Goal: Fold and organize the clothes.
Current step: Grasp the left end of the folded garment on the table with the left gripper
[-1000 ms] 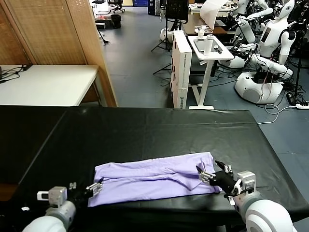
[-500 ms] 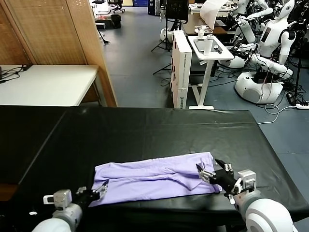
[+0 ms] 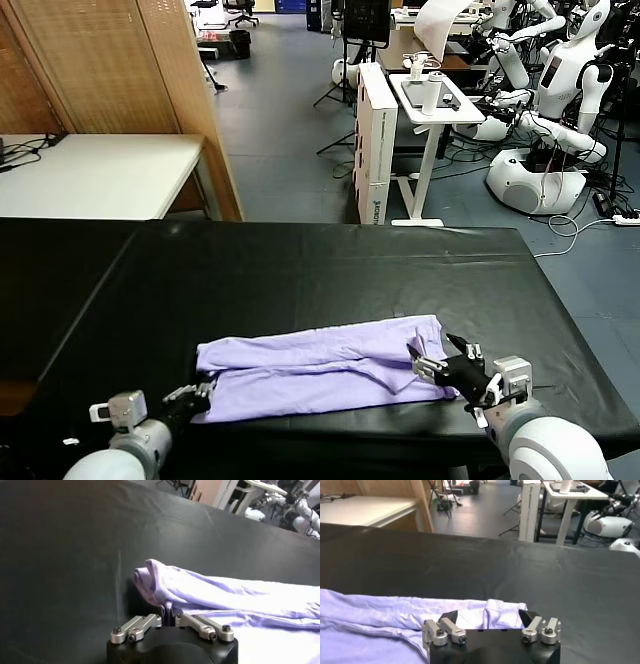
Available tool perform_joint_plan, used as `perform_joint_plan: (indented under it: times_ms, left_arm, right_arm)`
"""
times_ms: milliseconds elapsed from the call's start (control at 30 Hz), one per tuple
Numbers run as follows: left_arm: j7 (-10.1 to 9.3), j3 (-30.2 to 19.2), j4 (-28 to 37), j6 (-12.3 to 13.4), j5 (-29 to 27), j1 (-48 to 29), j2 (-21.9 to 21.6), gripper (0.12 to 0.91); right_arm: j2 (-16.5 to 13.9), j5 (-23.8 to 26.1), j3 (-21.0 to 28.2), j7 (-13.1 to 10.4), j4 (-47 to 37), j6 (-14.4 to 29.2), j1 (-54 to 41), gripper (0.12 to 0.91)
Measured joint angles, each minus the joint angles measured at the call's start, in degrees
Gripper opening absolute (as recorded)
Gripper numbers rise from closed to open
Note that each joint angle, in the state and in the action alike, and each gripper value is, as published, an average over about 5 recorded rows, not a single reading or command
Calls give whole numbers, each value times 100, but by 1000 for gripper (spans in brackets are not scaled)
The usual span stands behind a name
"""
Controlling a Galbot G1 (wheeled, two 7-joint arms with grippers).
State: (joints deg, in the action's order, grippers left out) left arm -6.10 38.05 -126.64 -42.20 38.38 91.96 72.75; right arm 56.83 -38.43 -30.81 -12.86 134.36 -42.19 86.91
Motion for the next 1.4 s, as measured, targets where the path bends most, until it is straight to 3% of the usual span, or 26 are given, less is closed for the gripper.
perform_joint_plan:
  times_ms: [100, 167, 367, 467, 867, 1000, 1067, 1233, 1333, 1400]
  left_arm:
    - [-44, -5, 22, 0, 41, -45, 15, 311]
    - [-101, -14, 51, 0, 73, -83, 27, 400]
    - [-172, -108, 128, 0, 57, -190, 80, 769]
    - [-165, -146, 145, 0, 10, -201, 94, 880]
    - [-119, -137, 185, 0, -22, -230, 11, 903]
    - [-74, -127, 235, 0, -96, -282, -46, 811]
    - [-22, -107, 276, 0, -201, -327, -101, 708]
    - [79, 23, 416, 0, -397, -493, -329, 351]
    - [121, 146, 531, -1, -413, -627, -553, 189]
    - [144, 250, 609, -1, -447, -718, -726, 167]
  right_arm:
    - [10, 14, -1, -2, 3, 0, 35, 907]
    - [12, 23, -1, -5, 3, 0, 47, 907]
    - [13, 52, 21, -15, -5, 0, 60, 907]
    - [15, 64, 34, -17, -8, 0, 66, 907]
    - [16, 105, 36, -23, -16, 0, 98, 907]
    - [19, 118, 35, -25, -38, 0, 95, 907]
    - [28, 126, 41, -25, -57, 0, 87, 907]
    - [67, 170, 87, -26, -87, 0, 72, 907]
    - [83, 185, 97, -26, -87, 0, 76, 907]
    - [85, 187, 84, -25, -81, 0, 82, 907]
